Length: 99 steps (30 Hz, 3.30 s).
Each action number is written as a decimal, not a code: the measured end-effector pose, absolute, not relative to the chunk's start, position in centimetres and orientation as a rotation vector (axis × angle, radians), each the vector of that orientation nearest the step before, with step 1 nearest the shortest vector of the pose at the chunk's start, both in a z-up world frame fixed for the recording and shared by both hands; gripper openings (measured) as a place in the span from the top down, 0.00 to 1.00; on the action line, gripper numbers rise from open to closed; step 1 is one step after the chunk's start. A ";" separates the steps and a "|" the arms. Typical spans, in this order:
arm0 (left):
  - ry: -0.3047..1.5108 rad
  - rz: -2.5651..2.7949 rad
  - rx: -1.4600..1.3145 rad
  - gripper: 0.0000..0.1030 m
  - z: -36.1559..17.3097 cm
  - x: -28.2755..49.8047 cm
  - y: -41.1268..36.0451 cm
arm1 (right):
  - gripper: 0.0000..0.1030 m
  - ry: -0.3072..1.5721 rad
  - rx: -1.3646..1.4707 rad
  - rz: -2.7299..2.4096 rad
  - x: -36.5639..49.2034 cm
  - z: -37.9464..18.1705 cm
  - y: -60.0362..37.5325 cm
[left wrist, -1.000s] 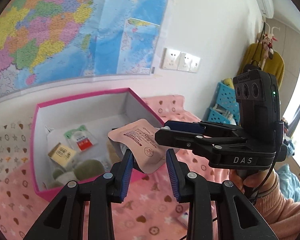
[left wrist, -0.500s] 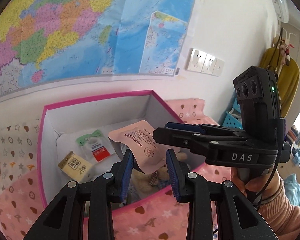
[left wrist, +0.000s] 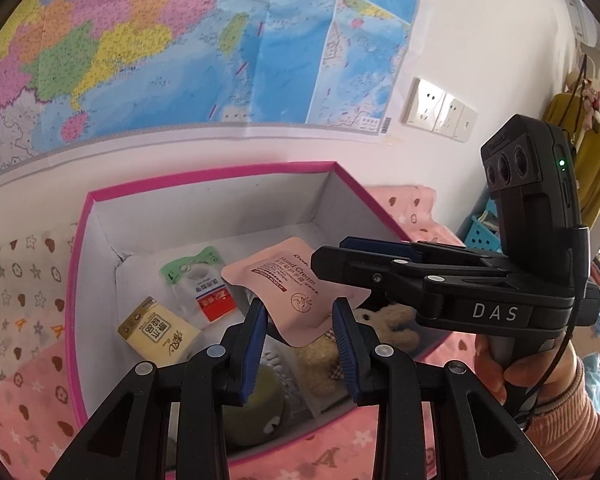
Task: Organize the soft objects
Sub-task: 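Carry the pink pouch into the magenta box and open the left tool, then reach the left tool to the floral tissue pack and grasp it, then lift the floral tissue pack off the bed with the left tool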
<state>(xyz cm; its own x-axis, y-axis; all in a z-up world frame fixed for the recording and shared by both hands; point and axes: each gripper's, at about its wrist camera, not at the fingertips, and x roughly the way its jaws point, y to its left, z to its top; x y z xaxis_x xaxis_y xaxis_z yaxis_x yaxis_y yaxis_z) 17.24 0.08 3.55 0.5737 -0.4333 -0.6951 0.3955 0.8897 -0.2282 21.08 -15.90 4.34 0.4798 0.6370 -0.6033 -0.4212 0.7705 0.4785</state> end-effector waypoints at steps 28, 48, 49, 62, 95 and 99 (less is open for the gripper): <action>0.899 -0.436 -0.077 0.68 1.7 19.7 0.7 | 0.52 0.905 0.257 0.620 23.5 2.6 -14.4; 0.844 -0.403 -0.063 0.55 2.8 17.1 1.3 | 0.52 0.864 0.253 0.634 21.0 4.0 -15.4; 0.830 -0.421 -0.062 0.53 3.2 16.3 1.4 | 0.52 0.855 0.258 0.651 20.3 4.4 -15.7; 0.842 -0.671 0.025 0.49 2.5 5.3 -3.3 | 0.50 0.868 0.218 0.719 8.7 5.1 -21.4; 1.112 -0.822 -0.033 0.67 -4.5 0.3 -8.7 | 0.64 1.092 0.341 0.594 -0.1 -3.5 -25.5; 1.093 -0.807 -0.031 0.68 -3.8 0.5 -8.2 | 0.64 1.073 0.329 0.601 -0.1 -2.9 -25.1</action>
<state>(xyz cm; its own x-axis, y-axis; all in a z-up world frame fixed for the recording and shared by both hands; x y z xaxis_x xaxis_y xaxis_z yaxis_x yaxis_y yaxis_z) 0.46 -8.21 -3.78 0.2103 -0.5954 -0.7754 0.5661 0.7208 -0.4000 -0.12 -25.07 -2.86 0.3405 0.6052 -0.7195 -0.2975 0.7953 0.5282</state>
